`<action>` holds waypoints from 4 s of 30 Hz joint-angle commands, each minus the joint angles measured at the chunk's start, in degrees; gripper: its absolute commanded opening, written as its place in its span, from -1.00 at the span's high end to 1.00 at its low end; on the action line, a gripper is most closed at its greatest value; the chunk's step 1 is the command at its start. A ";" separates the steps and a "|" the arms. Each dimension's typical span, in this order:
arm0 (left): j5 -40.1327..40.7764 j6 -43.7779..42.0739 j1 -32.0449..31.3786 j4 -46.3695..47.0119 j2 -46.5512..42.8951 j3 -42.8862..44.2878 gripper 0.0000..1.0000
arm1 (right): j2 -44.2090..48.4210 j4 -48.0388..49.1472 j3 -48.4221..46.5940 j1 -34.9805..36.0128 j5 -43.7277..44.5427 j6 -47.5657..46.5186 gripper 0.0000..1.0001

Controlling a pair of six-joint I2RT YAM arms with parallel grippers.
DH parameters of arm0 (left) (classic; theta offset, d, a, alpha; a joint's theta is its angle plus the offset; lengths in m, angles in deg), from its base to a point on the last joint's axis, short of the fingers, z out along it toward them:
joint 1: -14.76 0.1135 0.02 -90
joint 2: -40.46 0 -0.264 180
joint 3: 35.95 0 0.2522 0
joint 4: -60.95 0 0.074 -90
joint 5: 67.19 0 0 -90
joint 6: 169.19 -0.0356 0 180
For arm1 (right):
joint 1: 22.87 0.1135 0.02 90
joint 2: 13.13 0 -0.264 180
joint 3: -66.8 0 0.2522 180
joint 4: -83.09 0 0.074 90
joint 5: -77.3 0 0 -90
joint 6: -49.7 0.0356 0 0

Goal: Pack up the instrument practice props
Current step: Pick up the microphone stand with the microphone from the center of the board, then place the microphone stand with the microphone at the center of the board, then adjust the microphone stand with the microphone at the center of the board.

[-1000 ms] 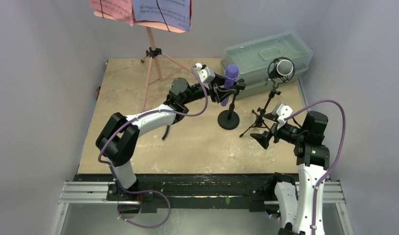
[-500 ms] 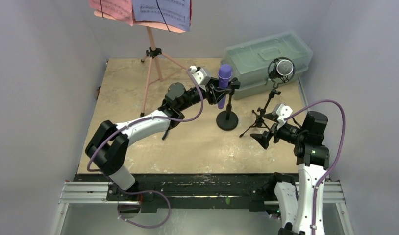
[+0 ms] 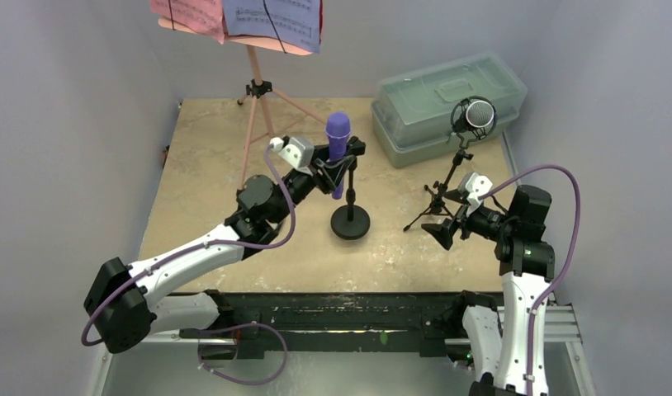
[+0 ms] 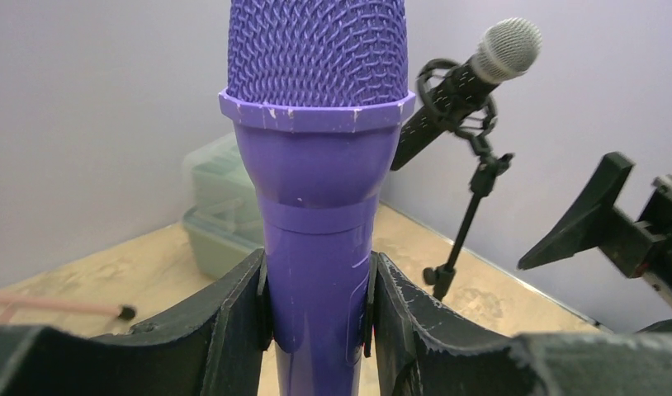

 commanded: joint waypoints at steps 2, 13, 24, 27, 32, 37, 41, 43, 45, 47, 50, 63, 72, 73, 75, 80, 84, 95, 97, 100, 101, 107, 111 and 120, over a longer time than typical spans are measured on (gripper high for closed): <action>12.68 -1.56 -2.08 10.10 -6.62 -8.16 1.00 | -0.93 1.94 0.48 0.35 0.16 0.40 -0.98; 28.29 -14.73 -16.53 16.33 -8.30 -14.25 1.00 | -1.70 2.29 0.72 0.33 0.25 0.48 -0.98; 30.25 -18.14 -22.52 20.27 -6.67 -18.30 0.97 | -2.22 1.77 0.55 0.36 -0.16 -0.12 -0.98; 30.18 -15.95 -22.51 17.24 -7.81 -18.70 0.66 | -2.24 1.52 0.52 0.35 -0.28 -0.36 -0.98; 30.01 -13.16 -22.45 11.47 -10.32 -19.04 -0.05 | -2.25 1.34 0.54 0.40 -0.37 -0.64 -0.98; 30.14 -10.30 -22.45 1.17 -14.52 -17.58 -0.49 | -2.09 0.86 0.38 0.33 -0.62 -1.20 -0.98; 27.75 -7.71 -22.45 -8.10 -18.77 -16.46 -0.72 | -1.95 0.18 0.25 0.33 -1.04 -1.94 -0.98; 26.44 -7.07 -22.41 -11.19 -20.74 -16.40 -0.82 | -1.90 -0.41 0.15 0.34 -1.38 -2.49 -0.98; 25.78 -6.58 -22.36 -13.66 -22.16 -16.40 -0.90 | -2.07 -1.10 -0.03 0.35 -1.79 -3.26 -0.98; 24.91 -6.85 -22.29 -15.44 -22.68 -15.78 -0.99 | -2.27 -1.95 -0.22 0.32 -2.18 -4.27 -0.98; 22.75 -7.44 -21.59 -17.54 -21.78 -13.37 -1.00 | -2.86 -3.75 -0.71 0.33 -2.92 -6.33 -0.98; 16.16 -9.09 -14.54 -11.55 -13.28 -7.28 -0.61 | -2.06 -4.04 -0.60 0.34 -3.35 -6.82 -0.98; 16.08 -14.26 -14.54 -10.64 -10.93 -5.34 0.34 | -1.92 -4.04 -0.54 0.33 -3.36 -6.82 -0.98; 15.88 -14.50 -14.54 -10.70 -10.87 -5.33 0.57 | -1.91 -4.04 -0.58 0.33 -3.36 -6.82 -0.98; 14.89 -15.32 -14.54 -10.71 -10.83 -5.29 0.82 | -1.89 -4.04 -0.57 0.34 -3.36 -6.82 -0.98; 10.10 -18.15 -14.02 -10.18 -10.29 -4.03 1.00 | -2.05 -4.08 -0.60 0.35 -3.44 -6.82 -0.98; 2.79 -18.12 -11.69 -8.65 -8.57 -1.63 1.00 | -2.27 -4.91 -0.82 0.35 -3.68 -7.75 -0.98; -17.37 -10.69 -5.63 1.34 3.87 7.03 1.00 | -5.78 -13.08 -5.48 0.38 -5.92 -16.80 -0.98; -19.71 -6.96 -4.71 4.14 5.75 7.99 1.00 | -6.36 -14.54 -6.86 0.37 -5.95 -18.01 -0.98; -22.48 -4.10 -3.98 6.10 8.28 9.75 1.00 | -7.29 -16.55 -8.80 0.33 -6.54 -19.83 -0.98; -23.56 -3.10 -3.73 6.69 9.07 10.12 1.00 | -7.55 -17.31 -9.49 0.33 -6.77 -20.46 -0.98; -28.86 0.95 -2.79 8.10 12.22 10.24 1.00 | -9.82 -19.89 -13.67 0.60 -10.33 -23.27 -0.98; -31.15 1.64 -2.68 8.03 13.73 9.81 1.00 | -12.92 -20.81 -16.85 2.84 -10.89 -24.60 -0.98; -29.25 0.53 -2.61 4.66 12.14 6.00 -0.09 | -17.09 -17.93 -19.20 11.35 -7.25 -24.77 -0.98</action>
